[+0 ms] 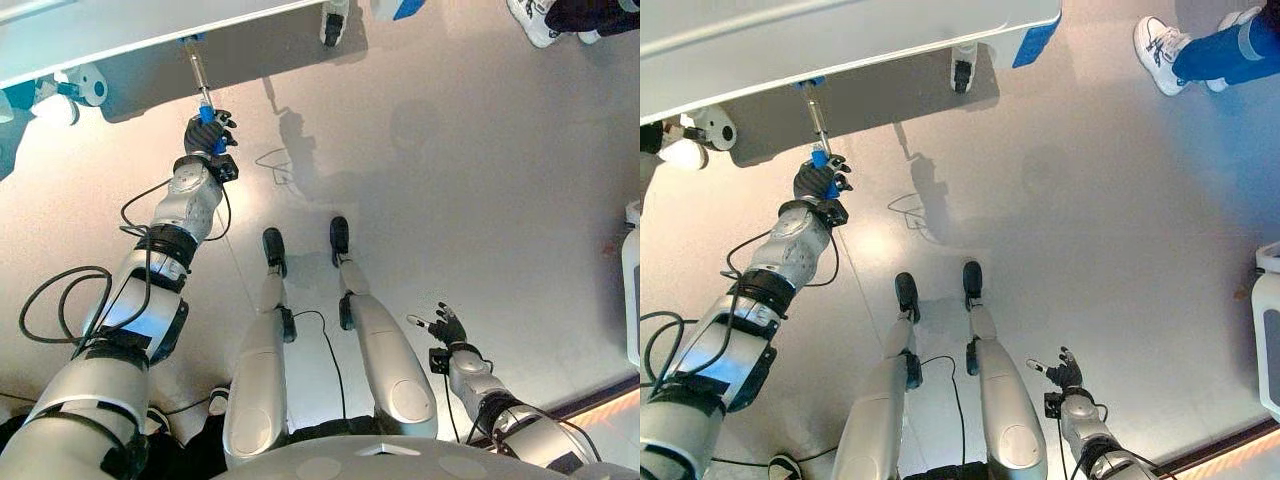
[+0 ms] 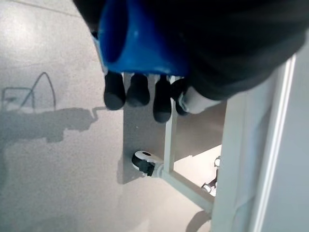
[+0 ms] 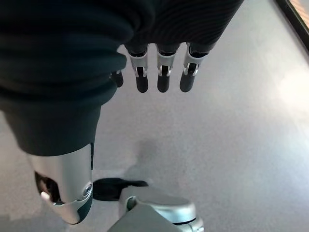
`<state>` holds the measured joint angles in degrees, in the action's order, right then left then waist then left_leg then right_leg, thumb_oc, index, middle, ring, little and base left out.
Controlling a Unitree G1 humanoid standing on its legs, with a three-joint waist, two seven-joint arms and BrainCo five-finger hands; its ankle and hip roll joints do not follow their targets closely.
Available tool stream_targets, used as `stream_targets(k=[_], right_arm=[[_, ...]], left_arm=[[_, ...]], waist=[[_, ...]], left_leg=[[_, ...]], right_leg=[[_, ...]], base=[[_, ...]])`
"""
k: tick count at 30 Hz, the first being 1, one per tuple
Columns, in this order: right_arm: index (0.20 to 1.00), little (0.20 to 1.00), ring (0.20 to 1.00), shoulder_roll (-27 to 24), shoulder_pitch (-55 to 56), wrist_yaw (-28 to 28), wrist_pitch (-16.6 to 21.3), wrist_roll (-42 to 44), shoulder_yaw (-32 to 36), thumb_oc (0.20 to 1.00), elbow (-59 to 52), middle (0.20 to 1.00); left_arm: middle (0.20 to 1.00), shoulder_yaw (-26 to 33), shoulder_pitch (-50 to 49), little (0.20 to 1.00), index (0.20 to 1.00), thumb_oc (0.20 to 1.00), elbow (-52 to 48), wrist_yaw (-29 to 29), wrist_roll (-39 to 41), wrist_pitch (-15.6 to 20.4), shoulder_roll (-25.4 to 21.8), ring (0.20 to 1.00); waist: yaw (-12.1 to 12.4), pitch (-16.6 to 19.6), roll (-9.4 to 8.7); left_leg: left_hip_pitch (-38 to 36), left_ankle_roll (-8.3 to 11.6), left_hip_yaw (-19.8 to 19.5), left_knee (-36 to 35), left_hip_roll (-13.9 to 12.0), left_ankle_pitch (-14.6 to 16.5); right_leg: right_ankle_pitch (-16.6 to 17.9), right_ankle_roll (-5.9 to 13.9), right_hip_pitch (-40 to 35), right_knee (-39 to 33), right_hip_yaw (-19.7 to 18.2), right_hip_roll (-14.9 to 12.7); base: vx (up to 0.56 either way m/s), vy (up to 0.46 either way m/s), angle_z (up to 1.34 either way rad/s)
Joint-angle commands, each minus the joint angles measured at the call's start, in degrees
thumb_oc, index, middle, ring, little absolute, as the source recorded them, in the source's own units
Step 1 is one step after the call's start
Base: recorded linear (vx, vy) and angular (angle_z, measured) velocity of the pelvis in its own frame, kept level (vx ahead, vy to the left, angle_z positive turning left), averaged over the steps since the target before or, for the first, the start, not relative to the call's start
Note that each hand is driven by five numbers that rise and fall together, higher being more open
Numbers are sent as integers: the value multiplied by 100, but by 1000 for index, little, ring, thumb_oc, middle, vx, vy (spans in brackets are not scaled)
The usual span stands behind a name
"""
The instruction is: Raise the hospital bed
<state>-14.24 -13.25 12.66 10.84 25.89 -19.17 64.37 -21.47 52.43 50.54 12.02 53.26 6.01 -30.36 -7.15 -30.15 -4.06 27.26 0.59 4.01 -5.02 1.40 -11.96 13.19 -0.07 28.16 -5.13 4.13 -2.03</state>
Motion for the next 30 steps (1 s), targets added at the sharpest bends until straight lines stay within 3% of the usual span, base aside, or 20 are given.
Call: stream_targets(k=[1,14,30], right_arm=[[1000,1000,1000,-273,256,9,-143,-62,306,1000,175,1000],[1000,1000,1000,-343,248,46,-119,-102,428,1000,205,1000],[1000,1000,1000,-368,230,121,26,2,311,1000,61,1000]], left_arm=[[200,103,-74,200,200,200,-624,-273,-114,624,-140,200],[200,762,-726,200,200,200,-290,-174,-61,627,-701,200],[200,1034,-476,200,200,200,1097,-84,-348,410,-912,200]], waist=[[130,37,241],[372,36,148],[387,36,-61]], left_leg=[[-273,157,71,2,151,434],[-132,129,-45,2,158,395],[302,115,-106,2,138,411]], right_leg=[[-25,755,19,216,-11,-280],[-170,765,34,300,193,-318],[-226,788,324,276,313,-329]], base=[[19,30,10],[19,21,5],[12,25,6]])
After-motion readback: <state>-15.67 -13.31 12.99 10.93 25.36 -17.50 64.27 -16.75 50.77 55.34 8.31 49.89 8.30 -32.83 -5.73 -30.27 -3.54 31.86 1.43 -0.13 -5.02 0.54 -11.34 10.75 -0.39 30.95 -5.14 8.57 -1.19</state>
